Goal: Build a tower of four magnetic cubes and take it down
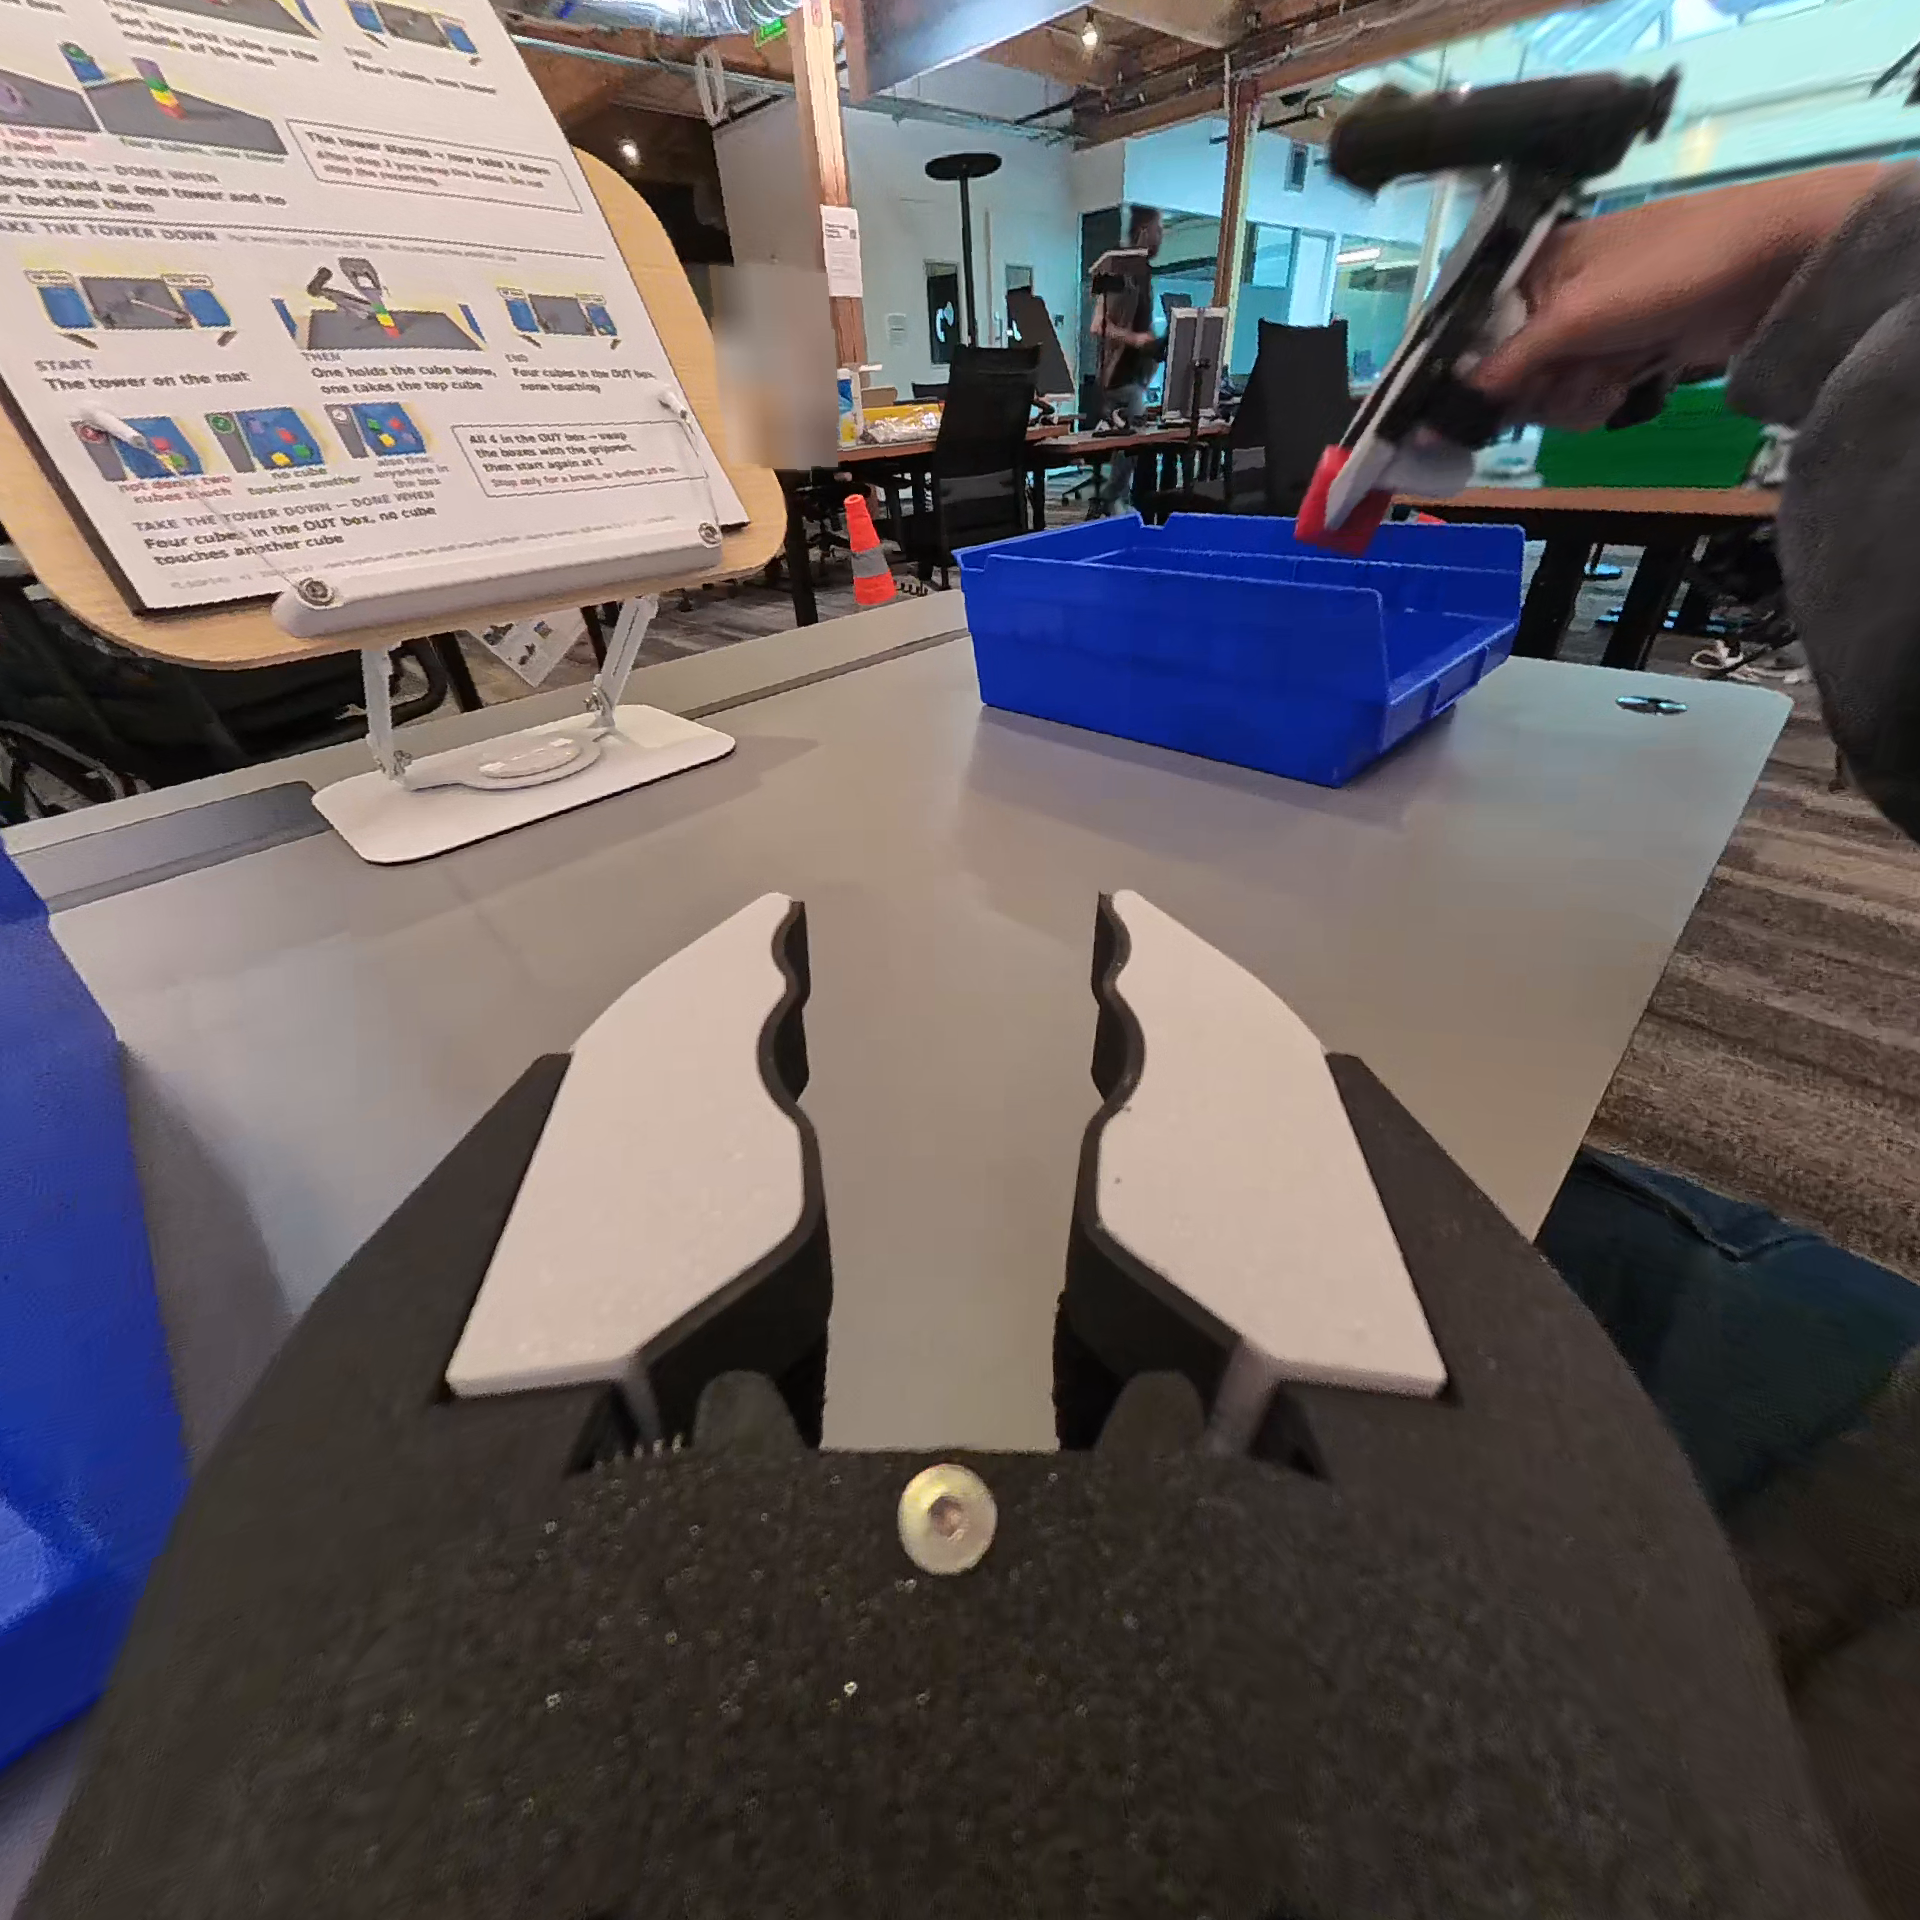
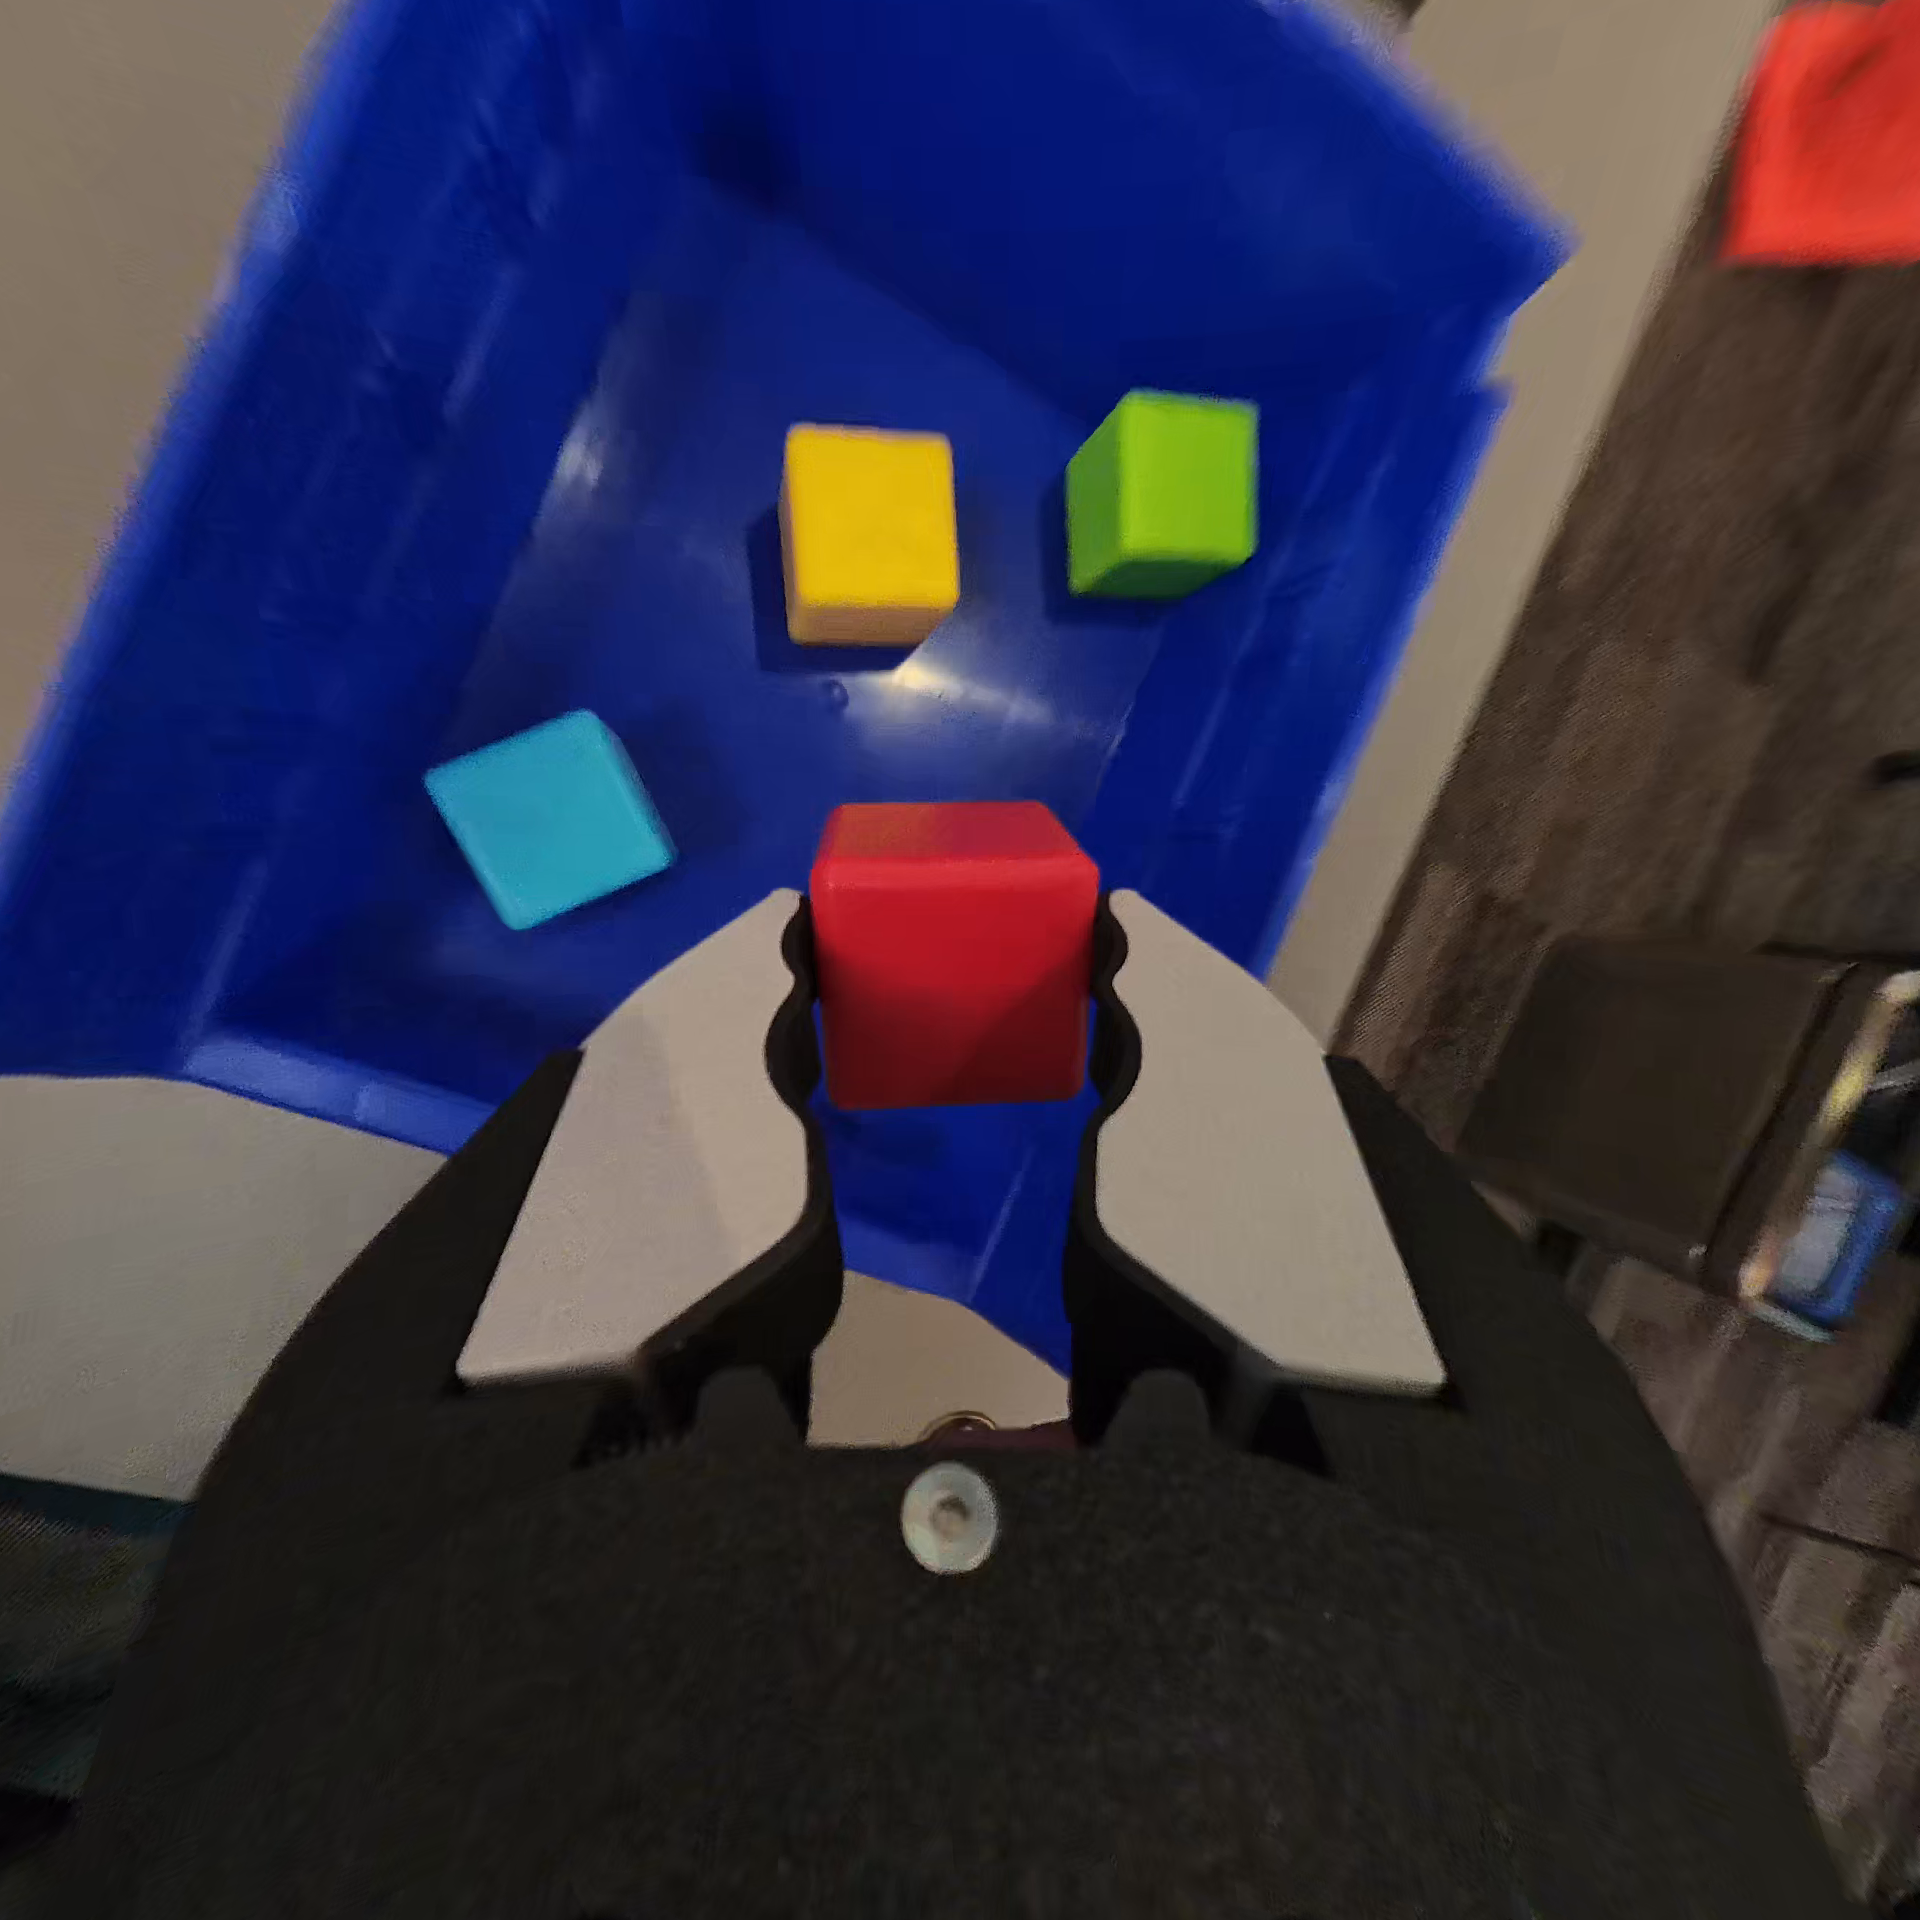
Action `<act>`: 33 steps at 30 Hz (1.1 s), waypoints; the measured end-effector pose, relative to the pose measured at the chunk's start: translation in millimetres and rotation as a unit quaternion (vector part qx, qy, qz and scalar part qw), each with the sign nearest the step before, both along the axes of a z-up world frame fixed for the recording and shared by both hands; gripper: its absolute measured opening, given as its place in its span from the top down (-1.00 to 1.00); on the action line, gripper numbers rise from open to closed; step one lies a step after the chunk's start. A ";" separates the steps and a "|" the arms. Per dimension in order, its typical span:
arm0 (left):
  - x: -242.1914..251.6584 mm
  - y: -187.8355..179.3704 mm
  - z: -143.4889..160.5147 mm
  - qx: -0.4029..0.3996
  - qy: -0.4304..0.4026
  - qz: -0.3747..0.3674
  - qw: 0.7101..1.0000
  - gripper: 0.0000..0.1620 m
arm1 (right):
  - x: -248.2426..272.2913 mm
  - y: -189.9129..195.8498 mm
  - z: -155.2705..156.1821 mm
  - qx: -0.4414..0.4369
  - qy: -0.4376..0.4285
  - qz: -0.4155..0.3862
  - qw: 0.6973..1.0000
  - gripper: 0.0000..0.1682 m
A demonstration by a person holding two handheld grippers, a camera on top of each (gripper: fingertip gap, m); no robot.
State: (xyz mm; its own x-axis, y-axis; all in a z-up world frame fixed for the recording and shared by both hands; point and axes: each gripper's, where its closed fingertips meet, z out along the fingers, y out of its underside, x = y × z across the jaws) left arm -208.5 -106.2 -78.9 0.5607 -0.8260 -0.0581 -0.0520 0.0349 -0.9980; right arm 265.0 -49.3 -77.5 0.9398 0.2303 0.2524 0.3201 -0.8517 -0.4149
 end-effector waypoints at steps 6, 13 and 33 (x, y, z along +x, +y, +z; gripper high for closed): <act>1.2 -4.4 -3.8 0.021 0.028 0.004 0.999 0.36 | 9.3 2.3 -78.2 -0.098 0.007 -0.009 0.995 0.40; -8.7 -4.8 -3.6 0.026 0.030 0.016 0.999 0.36 | 21.7 5.8 -98.2 -0.124 0.015 -0.059 0.990 0.40; -28.9 9.1 6.9 0.025 0.002 0.068 0.997 0.40 | -286.9 -105.0 3.1 0.375 0.473 0.104 0.790 0.36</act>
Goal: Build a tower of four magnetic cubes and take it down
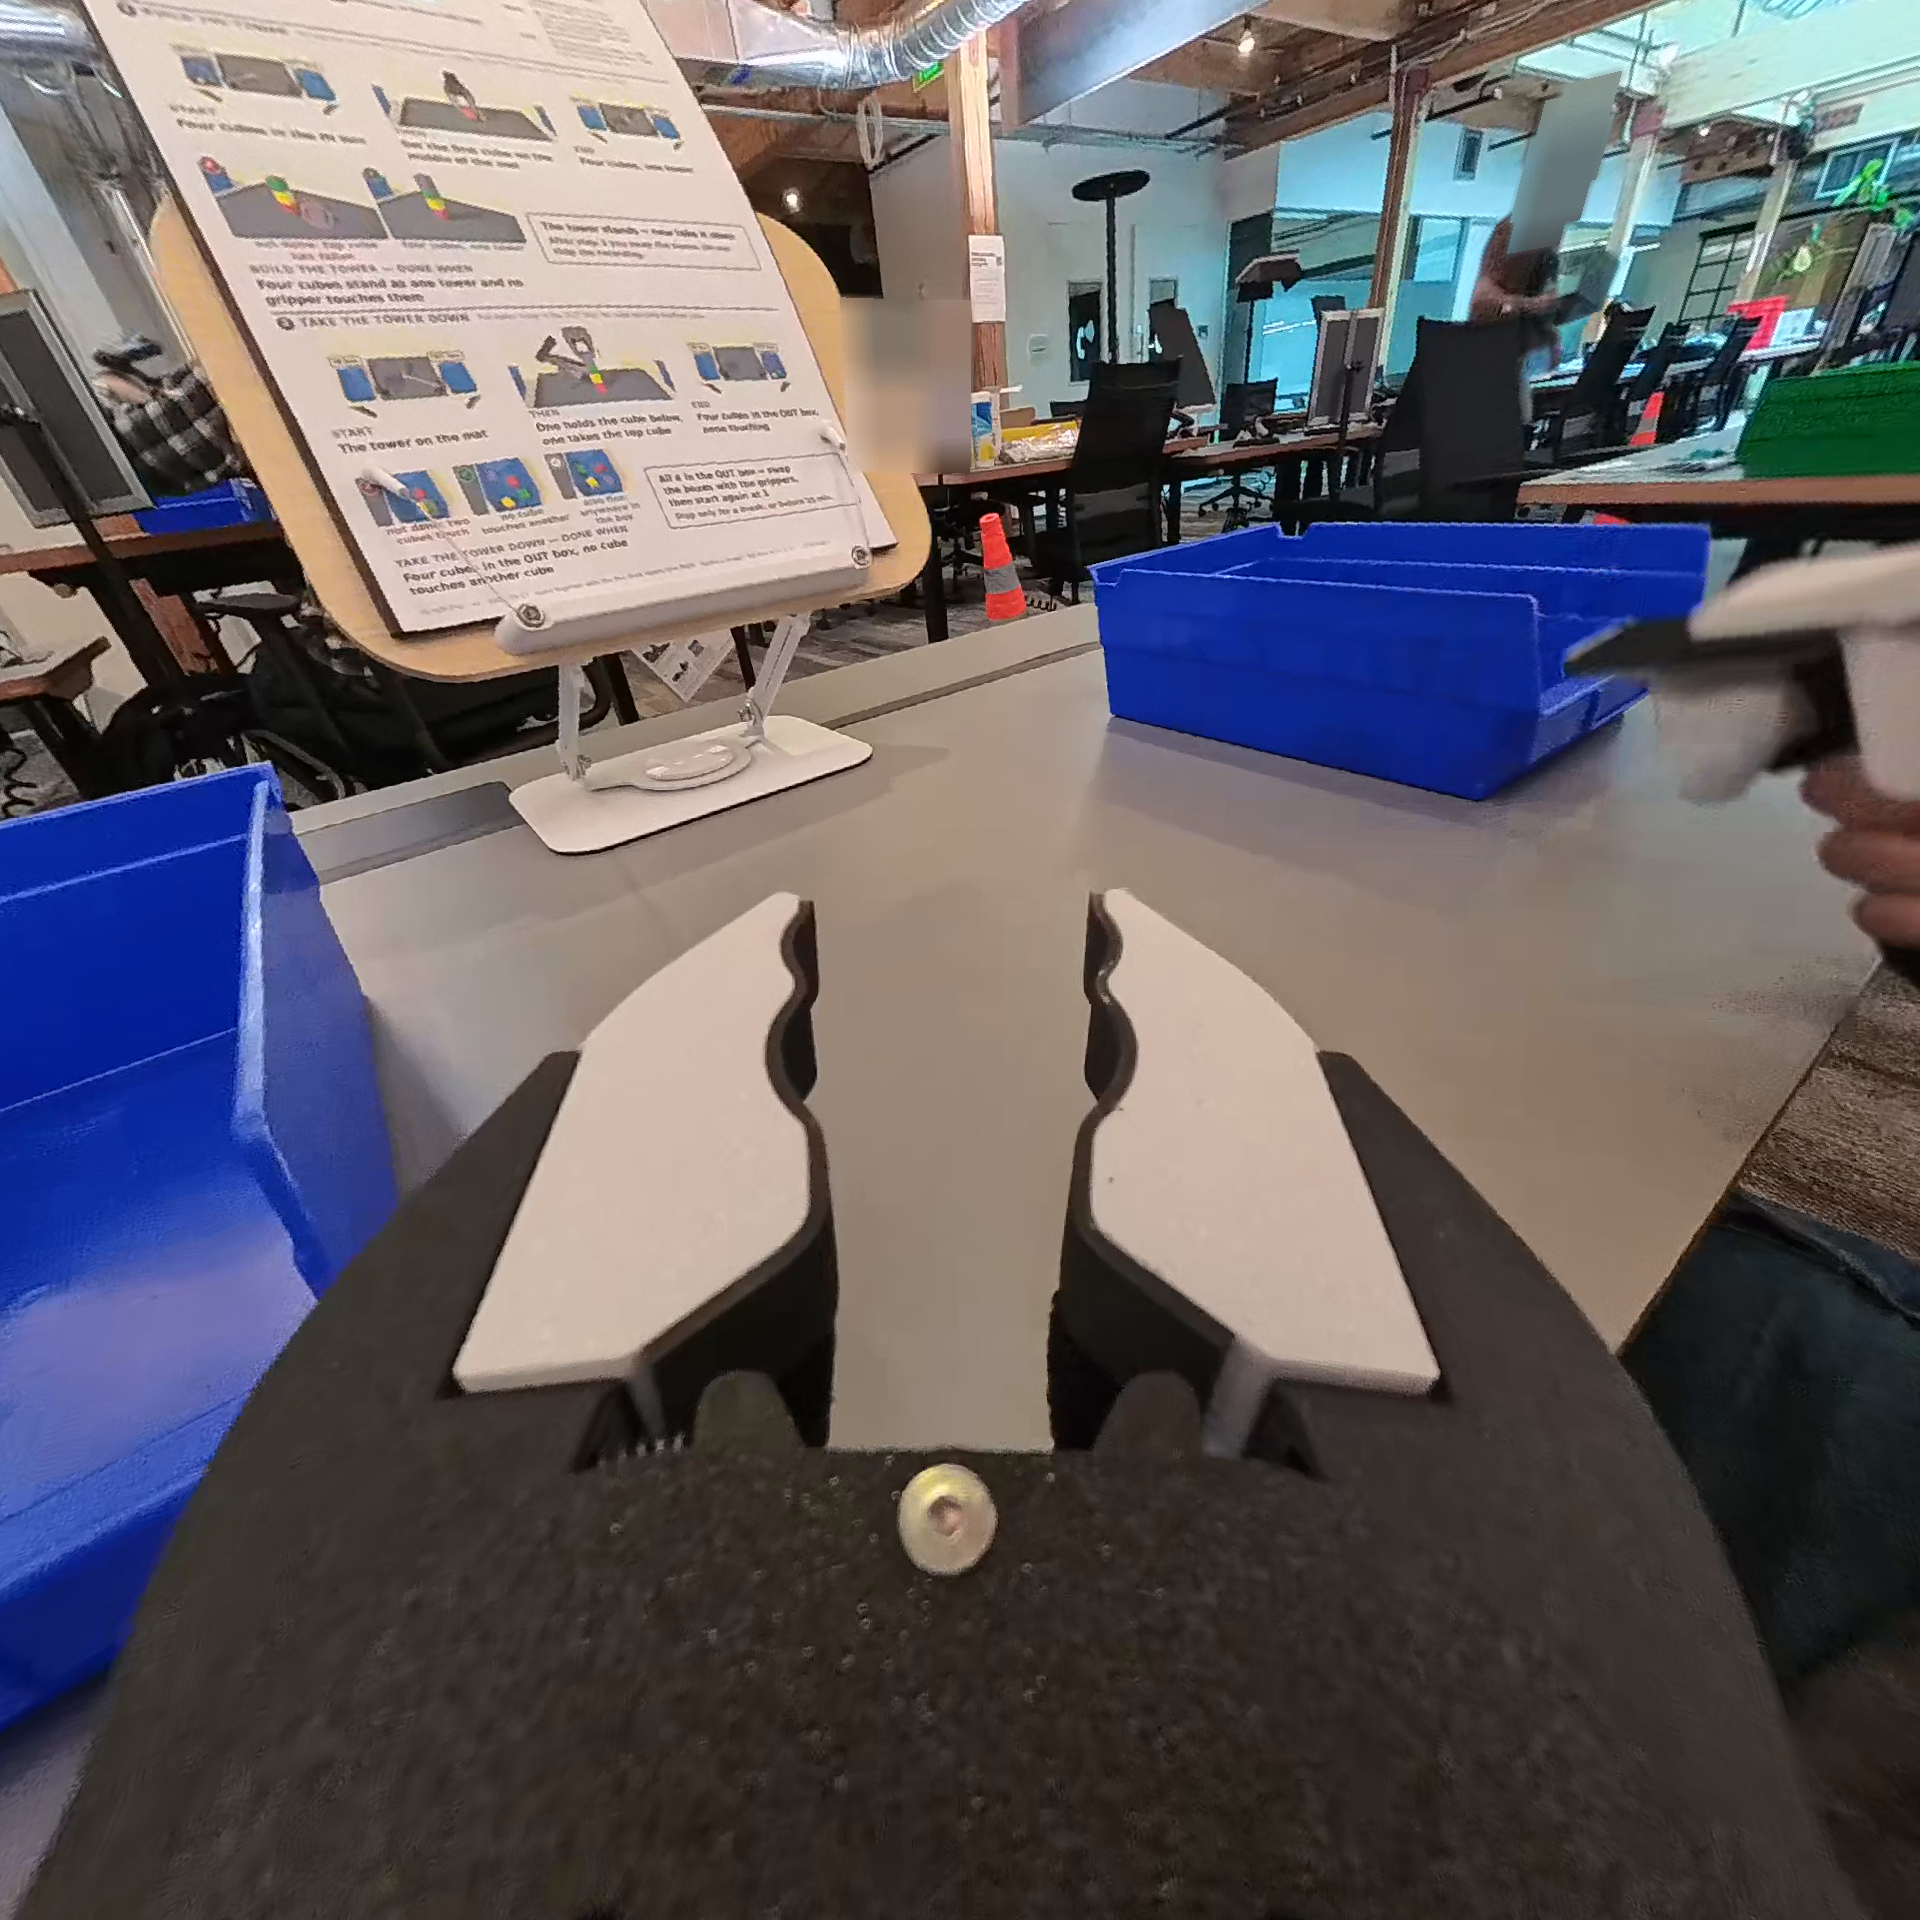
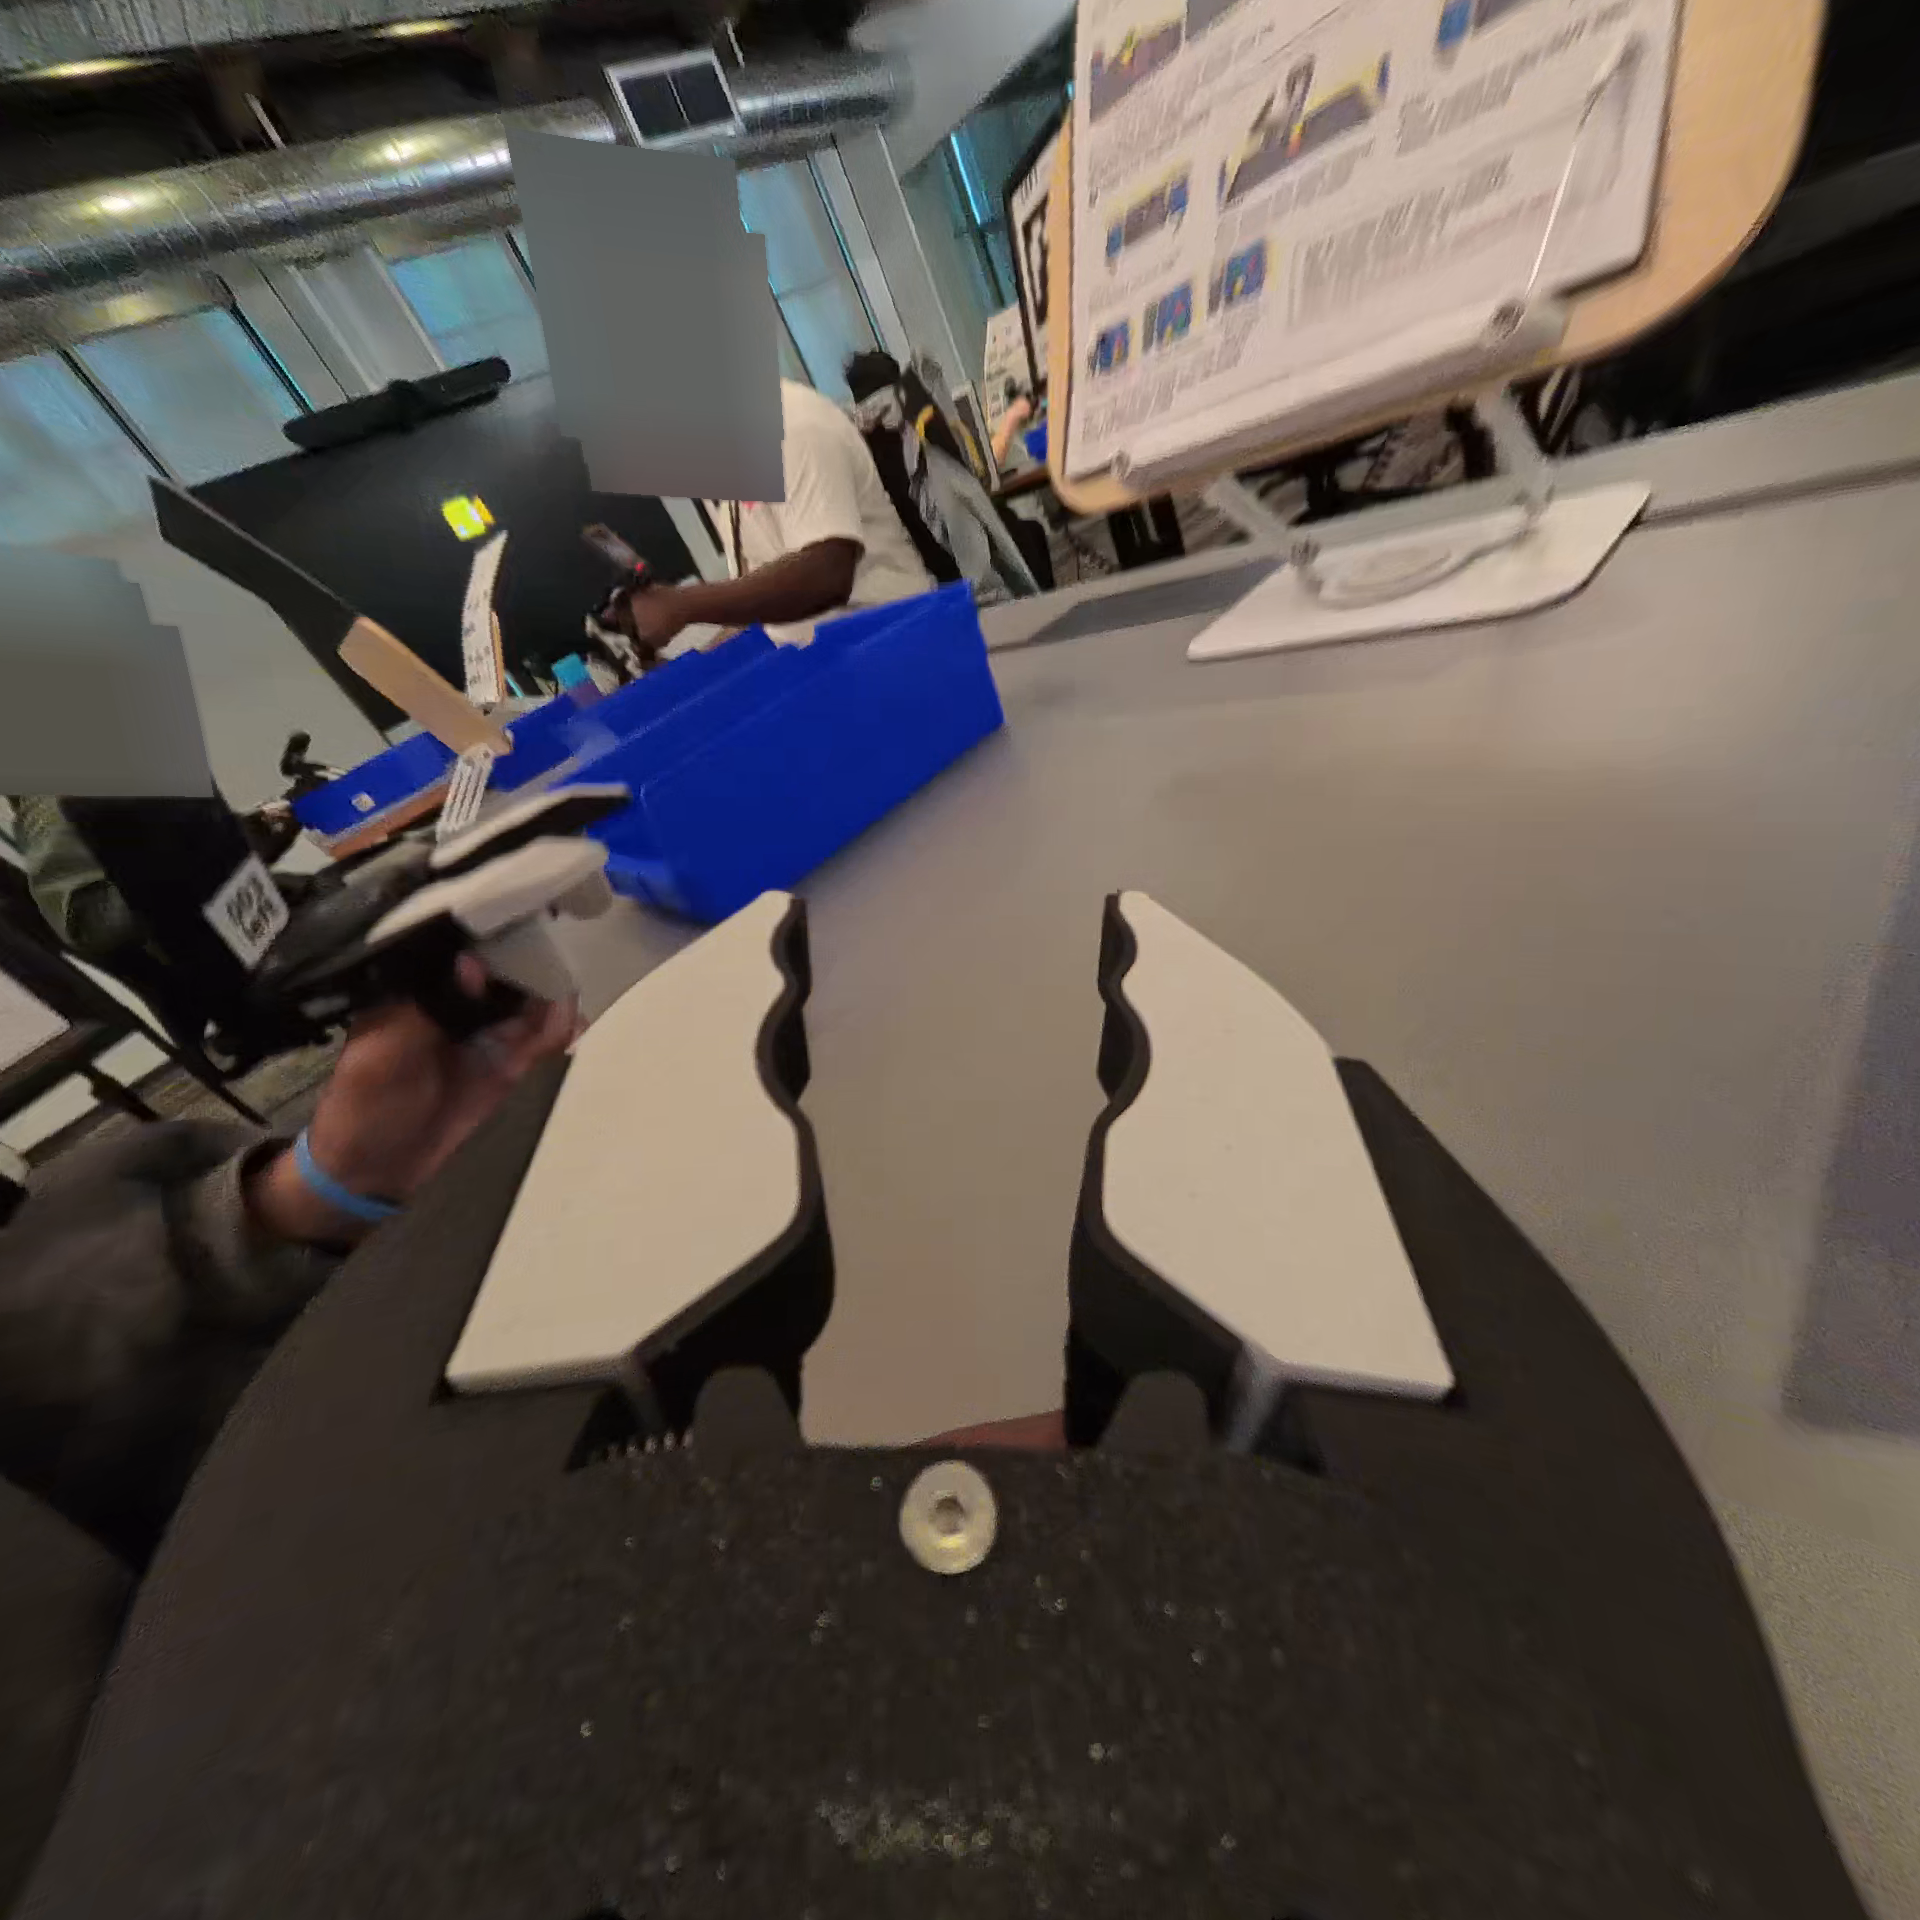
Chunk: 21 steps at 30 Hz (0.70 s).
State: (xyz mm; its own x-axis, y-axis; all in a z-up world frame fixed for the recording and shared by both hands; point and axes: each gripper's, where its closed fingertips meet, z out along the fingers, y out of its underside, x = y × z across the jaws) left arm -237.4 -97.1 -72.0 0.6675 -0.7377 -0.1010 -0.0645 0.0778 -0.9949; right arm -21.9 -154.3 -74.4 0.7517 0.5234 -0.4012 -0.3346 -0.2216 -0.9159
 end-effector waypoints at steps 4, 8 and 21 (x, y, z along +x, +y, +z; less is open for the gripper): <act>0.3 1.2 -3.4 -0.007 0.007 0.000 1.000 0.40 | -8.0 -20.0 -12.0 0.019 -0.130 -0.060 0.989 0.36; -1.6 4.6 -2.8 -0.017 -0.004 0.008 1.000 0.40 | -12.0 -25.0 -17.9 0.024 -0.157 -0.059 0.985 0.35; 4.4 5.5 -10.8 -0.025 0.017 0.010 1.000 0.40 | 12.2 -18.6 -35.4 -0.014 -0.164 -0.080 0.983 0.41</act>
State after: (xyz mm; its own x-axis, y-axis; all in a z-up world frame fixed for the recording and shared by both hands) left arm -233.0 -91.6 -82.7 0.6785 -0.7293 -0.0879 -0.0995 0.0274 -0.9947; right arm -9.7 -172.9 -109.8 0.9150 0.3795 -0.1368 -0.0555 -0.2174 -0.9745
